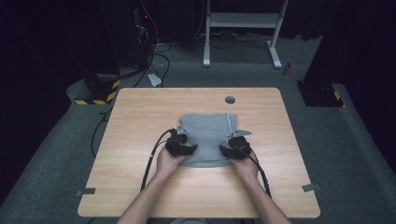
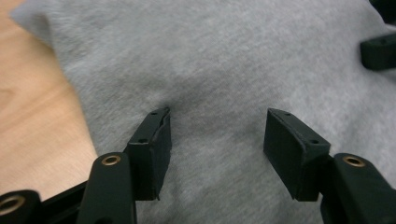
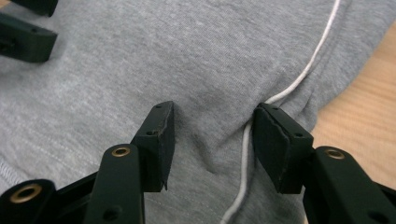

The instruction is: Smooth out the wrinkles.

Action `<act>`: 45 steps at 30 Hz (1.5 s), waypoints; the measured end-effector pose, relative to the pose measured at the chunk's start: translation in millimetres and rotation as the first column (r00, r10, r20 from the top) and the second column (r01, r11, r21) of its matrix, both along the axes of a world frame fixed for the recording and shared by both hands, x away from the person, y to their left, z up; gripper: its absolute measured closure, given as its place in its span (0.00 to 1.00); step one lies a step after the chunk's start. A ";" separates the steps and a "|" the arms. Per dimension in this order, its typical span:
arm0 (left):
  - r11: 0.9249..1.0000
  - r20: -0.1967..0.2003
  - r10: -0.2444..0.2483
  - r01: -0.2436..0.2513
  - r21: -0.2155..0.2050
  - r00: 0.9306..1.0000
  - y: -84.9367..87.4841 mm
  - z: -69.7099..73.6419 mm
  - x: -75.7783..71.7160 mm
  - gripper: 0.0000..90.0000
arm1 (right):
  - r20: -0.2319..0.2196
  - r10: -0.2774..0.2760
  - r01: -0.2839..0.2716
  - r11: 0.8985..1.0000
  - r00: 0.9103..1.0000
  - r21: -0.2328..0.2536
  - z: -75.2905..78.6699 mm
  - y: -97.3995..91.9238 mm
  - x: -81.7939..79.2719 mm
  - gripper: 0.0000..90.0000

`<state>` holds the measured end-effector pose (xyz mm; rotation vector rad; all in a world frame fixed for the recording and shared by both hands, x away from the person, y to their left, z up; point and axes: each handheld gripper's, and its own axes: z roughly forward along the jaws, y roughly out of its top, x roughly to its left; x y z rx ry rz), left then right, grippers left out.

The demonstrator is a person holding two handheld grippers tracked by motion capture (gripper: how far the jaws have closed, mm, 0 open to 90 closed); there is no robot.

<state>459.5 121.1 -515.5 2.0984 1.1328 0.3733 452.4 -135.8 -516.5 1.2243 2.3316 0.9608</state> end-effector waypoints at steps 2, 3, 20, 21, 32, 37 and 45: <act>1.000 -0.006 0.001 -0.001 0.005 1.000 0.6 0.5 6.9 0.46 | 0.001 -0.001 0.001 1.000 1.000 -0.006 0.1 1.7 6.2 0.54; 1.000 -0.013 0.002 -0.002 0.005 1.000 0.4 1.2 10.0 0.46 | 0.003 0.000 0.000 1.000 1.000 -0.008 -0.1 1.9 10.0 0.54; 0.998 -0.011 -0.002 0.002 0.063 1.000 19.6 5.2 -11.6 0.42 | 0.025 -0.002 0.002 1.000 1.000 0.003 6.2 -18.4 -0.9 0.53; 0.999 -0.002 0.002 -0.002 0.054 1.000 20.8 5.2 -14.3 0.42 | 0.028 -0.004 0.004 1.000 1.000 0.002 7.1 -19.3 -2.0 0.53; 1.000 0.032 0.027 -0.027 -0.006 0.999 32.5 12.3 -21.8 0.42 | 0.066 -0.040 0.035 0.997 0.997 0.063 20.4 -40.4 -10.9 0.53; 0.999 0.057 0.034 -0.033 -0.018 0.998 37.3 20.0 -25.4 0.42 | 0.077 -0.045 0.039 0.996 0.996 0.076 26.0 -45.4 -13.3 0.53; 0.998 0.075 0.050 -0.047 -0.044 0.996 46.0 25.8 -29.0 0.42 | 0.098 -0.048 0.039 0.995 0.994 0.094 33.0 -52.4 -15.4 0.53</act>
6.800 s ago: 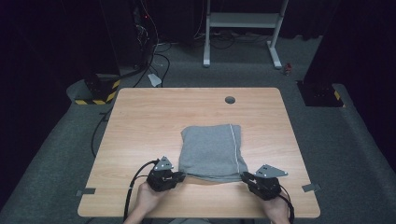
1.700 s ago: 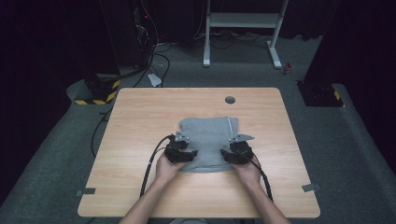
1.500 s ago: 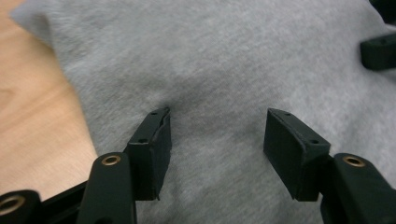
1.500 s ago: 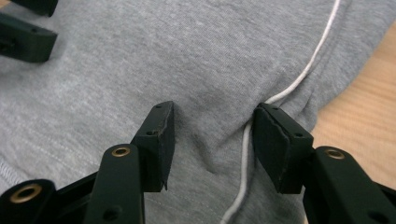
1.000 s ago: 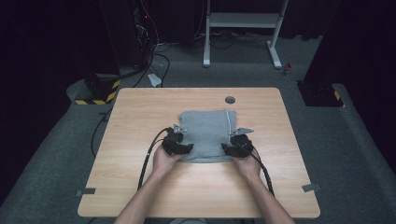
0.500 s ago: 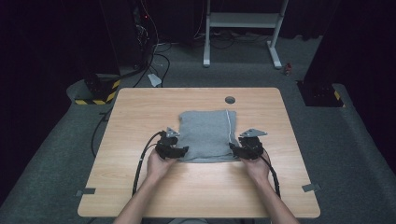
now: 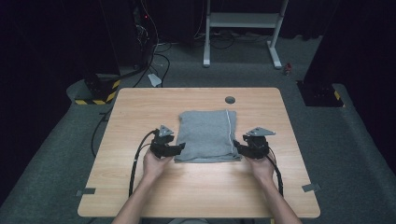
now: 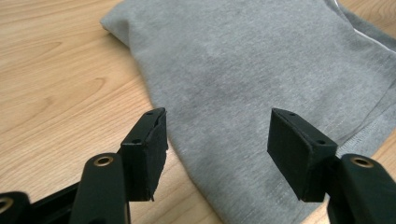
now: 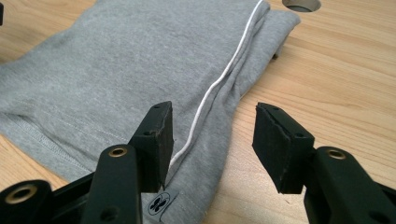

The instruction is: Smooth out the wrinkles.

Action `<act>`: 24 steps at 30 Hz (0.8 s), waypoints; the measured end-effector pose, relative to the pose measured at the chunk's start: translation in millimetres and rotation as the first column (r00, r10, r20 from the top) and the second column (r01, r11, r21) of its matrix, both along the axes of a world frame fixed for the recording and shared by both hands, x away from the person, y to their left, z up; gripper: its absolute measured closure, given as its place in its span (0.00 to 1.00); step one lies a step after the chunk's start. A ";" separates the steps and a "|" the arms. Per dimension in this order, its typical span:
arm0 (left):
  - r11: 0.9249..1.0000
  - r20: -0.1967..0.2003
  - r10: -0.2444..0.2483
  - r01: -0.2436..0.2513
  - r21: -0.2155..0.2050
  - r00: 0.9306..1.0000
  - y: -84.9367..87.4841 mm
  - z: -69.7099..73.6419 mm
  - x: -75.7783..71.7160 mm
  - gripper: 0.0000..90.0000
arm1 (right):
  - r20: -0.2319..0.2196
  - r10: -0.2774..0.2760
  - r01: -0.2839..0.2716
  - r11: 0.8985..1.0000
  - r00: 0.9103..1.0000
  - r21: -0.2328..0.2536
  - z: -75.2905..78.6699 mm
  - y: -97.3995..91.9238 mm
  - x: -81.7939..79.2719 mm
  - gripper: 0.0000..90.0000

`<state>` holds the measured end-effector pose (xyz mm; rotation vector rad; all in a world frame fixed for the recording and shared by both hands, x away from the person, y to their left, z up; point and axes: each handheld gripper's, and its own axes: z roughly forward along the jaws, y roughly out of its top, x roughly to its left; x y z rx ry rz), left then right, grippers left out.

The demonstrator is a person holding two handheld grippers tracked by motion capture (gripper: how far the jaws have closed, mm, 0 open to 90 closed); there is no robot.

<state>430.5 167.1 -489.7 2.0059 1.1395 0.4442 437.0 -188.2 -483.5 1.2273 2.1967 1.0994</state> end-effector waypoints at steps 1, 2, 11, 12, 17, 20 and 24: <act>1.000 0.005 0.003 -0.003 0.002 1.000 0.9 0.1 -0.1 0.42 | -0.004 -0.004 0.004 1.000 1.000 0.005 0.4 -0.5 -0.6 0.53; 1.000 0.009 0.007 -0.007 0.007 1.000 1.6 0.1 -0.2 0.42 | -0.003 -0.005 0.005 1.000 1.000 0.004 0.5 -1.3 -0.9 0.53; 0.999 0.021 0.029 -0.029 -0.020 0.999 12.4 3.2 -4.5 0.42 | 0.003 -0.018 0.018 1.000 1.000 0.015 3.3 -6.9 -2.1 0.53; 0.999 0.023 0.031 -0.031 -0.022 0.999 13.6 3.9 -5.0 0.42 | -0.003 -0.021 0.021 1.000 1.000 0.016 4.0 -7.6 -2.2 0.53; 0.999 0.026 0.038 -0.038 -0.031 0.999 18.2 6.5 -7.5 0.42 | -0.005 -0.017 0.017 1.000 1.000 0.024 5.4 -10.4 -3.0 0.52; 0.998 0.036 0.044 -0.042 -0.041 0.998 21.6 8.2 -9.5 0.42 | 0.002 -0.018 0.018 1.000 1.000 0.025 6.5 -12.4 -3.2 0.52; 0.998 0.037 0.052 -0.050 -0.050 0.998 25.5 9.4 -11.0 0.42 | -0.001 -0.022 0.022 0.999 1.000 0.044 8.0 -14.6 -5.1 0.52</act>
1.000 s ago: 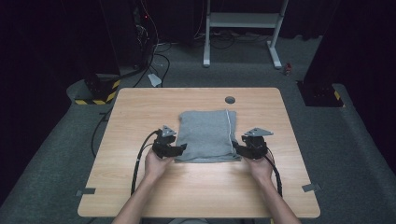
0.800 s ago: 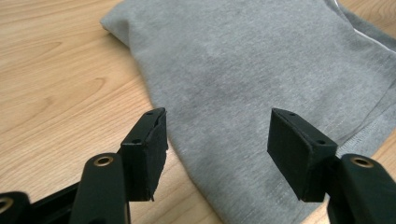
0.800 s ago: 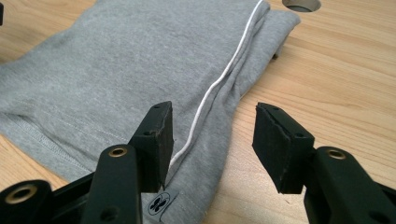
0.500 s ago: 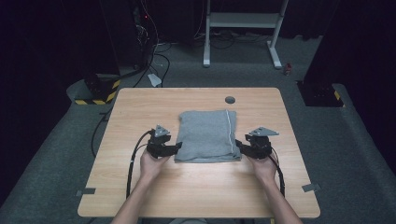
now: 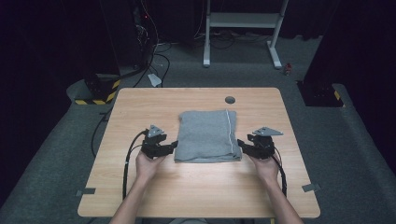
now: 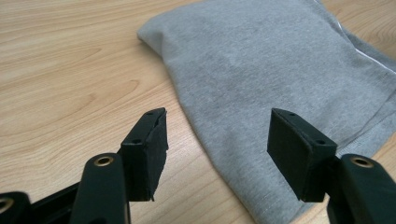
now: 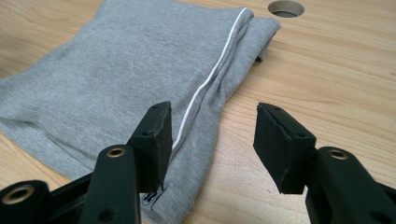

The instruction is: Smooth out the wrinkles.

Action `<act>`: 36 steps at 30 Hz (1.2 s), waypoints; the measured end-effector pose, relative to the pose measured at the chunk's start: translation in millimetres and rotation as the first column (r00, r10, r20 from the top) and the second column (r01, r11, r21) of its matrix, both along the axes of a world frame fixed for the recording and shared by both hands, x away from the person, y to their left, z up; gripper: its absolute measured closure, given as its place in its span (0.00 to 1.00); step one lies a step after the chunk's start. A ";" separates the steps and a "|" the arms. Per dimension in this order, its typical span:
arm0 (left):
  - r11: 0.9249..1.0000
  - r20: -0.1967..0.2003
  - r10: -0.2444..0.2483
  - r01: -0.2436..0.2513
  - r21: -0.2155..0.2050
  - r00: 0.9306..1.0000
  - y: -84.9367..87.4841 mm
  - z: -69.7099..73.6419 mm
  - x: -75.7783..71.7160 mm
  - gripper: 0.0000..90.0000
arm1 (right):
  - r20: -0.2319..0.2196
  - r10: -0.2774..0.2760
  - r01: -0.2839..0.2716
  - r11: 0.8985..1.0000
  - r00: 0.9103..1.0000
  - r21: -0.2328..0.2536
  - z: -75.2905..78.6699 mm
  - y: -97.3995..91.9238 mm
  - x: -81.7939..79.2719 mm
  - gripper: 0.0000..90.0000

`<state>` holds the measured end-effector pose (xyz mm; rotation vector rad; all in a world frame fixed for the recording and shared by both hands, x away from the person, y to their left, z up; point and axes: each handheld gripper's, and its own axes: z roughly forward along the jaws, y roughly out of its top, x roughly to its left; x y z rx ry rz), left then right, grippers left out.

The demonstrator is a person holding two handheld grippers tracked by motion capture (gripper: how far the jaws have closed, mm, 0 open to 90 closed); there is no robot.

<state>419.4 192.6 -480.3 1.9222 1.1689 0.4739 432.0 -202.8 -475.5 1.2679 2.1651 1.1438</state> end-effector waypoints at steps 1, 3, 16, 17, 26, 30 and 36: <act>1.000 0.000 0.001 -0.001 -0.006 1.000 1.0 0.0 -0.6 0.42 | 0.001 0.002 -0.002 1.000 1.000 -0.005 0.7 -0.5 -0.3 0.52; 1.000 -0.002 0.004 -0.004 -0.007 1.000 2.8 -0.3 -1.7 0.42 | 0.006 0.000 0.000 1.000 1.000 -0.001 2.3 -2.1 -1.0 0.52; 0.999 0.000 0.028 -0.028 -0.033 1.000 17.5 -0.7 -8.8 0.42 | 0.015 -0.005 0.005 1.000 1.000 0.018 4.7 -10.7 -5.6 0.50; 0.999 0.000 0.029 -0.029 -0.031 1.000 18.8 -0.5 -9.3 0.42 | 0.019 -0.005 0.004 1.000 1.000 0.021 4.9 -11.6 -5.7 0.50; 0.998 0.005 0.041 -0.040 -0.043 0.999 26.4 -0.2 -14.8 0.42 | 0.013 -0.011 0.011 0.999 1.000 0.038 6.1 -18.3 -9.9 0.49; 0.998 0.004 0.045 -0.044 -0.053 0.999 29.8 -1.6 -17.8 0.42 | 0.012 -0.016 0.015 0.999 1.000 0.039 7.4 -21.7 -11.4 0.49; 0.997 -0.008 0.051 -0.051 -0.050 0.999 36.0 -3.7 -23.6 0.41 | 0.015 -0.021 0.020 0.998 1.000 0.063 7.6 -27.2 -13.1 0.49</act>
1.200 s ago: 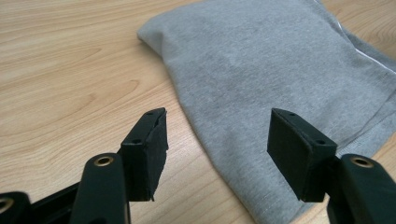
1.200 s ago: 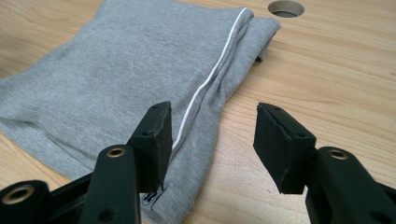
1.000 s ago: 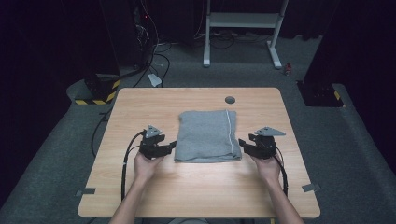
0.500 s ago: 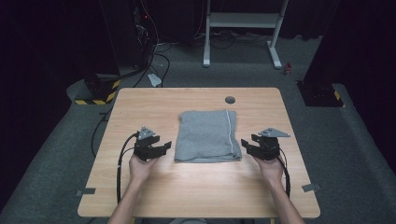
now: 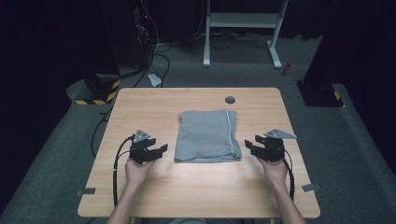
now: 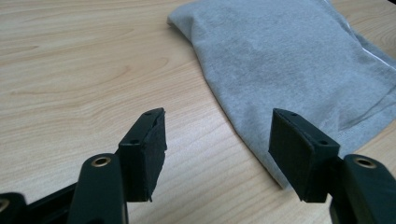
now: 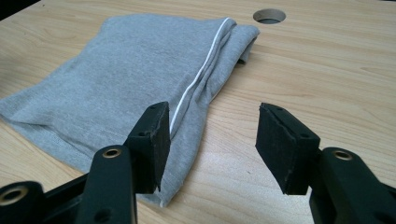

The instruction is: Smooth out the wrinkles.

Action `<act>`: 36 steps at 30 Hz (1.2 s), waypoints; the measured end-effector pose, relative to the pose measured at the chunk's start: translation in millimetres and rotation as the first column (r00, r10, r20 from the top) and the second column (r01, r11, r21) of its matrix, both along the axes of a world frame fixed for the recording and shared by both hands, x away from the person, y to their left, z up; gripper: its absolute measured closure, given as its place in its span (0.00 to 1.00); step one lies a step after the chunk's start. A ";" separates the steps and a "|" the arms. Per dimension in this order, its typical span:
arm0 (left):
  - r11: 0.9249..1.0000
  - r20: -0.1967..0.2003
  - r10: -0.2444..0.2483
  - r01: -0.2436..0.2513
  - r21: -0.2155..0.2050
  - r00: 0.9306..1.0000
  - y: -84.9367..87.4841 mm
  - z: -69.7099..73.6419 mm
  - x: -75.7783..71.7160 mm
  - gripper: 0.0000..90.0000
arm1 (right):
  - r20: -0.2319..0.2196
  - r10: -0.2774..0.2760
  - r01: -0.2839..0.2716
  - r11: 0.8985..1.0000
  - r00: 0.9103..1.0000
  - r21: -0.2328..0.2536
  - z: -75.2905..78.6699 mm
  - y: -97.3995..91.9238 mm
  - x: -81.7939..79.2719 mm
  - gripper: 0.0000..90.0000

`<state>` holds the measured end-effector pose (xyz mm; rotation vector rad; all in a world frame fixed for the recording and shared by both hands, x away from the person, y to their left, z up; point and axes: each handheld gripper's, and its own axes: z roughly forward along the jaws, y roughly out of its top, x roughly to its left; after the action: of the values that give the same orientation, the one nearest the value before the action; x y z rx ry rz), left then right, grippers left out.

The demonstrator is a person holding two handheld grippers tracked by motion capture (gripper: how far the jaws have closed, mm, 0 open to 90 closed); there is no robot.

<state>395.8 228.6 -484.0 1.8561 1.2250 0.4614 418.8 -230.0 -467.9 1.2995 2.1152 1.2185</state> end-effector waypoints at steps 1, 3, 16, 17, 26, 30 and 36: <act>1.000 0.002 0.001 -0.001 0.002 1.000 1.6 -0.2 -1.0 0.41 | -0.001 -0.001 0.001 1.000 1.000 0.001 -0.1 -0.3 -0.2 0.49; 1.000 -0.002 0.006 -0.006 -0.001 1.000 4.4 -0.7 -2.7 0.41 | -0.003 -0.003 0.003 1.000 1.000 0.006 0.0 -1.5 -0.9 0.49; 0.999 0.005 0.044 -0.044 -0.003 0.999 20.4 -3.8 -16.1 0.39 | -0.018 -0.014 0.014 1.000 1.000 0.008 -9.4 -11.1 -6.3 0.50; 0.999 0.008 0.047 -0.047 0.004 0.999 21.2 -4.3 -17.1 0.39 | -0.022 -0.021 0.022 1.000 1.000 0.016 -9.7 -11.9 -7.5 0.50; 0.997 -0.026 0.067 -0.068 -0.046 0.997 30.0 -12.5 -21.6 0.39 | -0.020 -0.045 0.046 0.999 0.999 0.002 -15.3 -23.0 -14.6 0.49; 0.997 -0.028 0.076 -0.077 -0.031 0.997 31.9 -16.1 -23.1 0.39 | -0.033 -0.062 0.062 0.998 0.998 -0.021 -20.6 -28.8 -16.0 0.49; 0.995 -0.036 0.103 -0.104 -0.007 0.994 35.3 -21.3 -21.7 0.39 | -0.043 -0.081 0.078 0.995 0.996 -0.058 -25.5 -33.1 -16.4 0.49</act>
<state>374.1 263.9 -505.2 1.8064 1.3500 0.4804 402.4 -263.2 -493.4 1.3850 2.0918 1.0992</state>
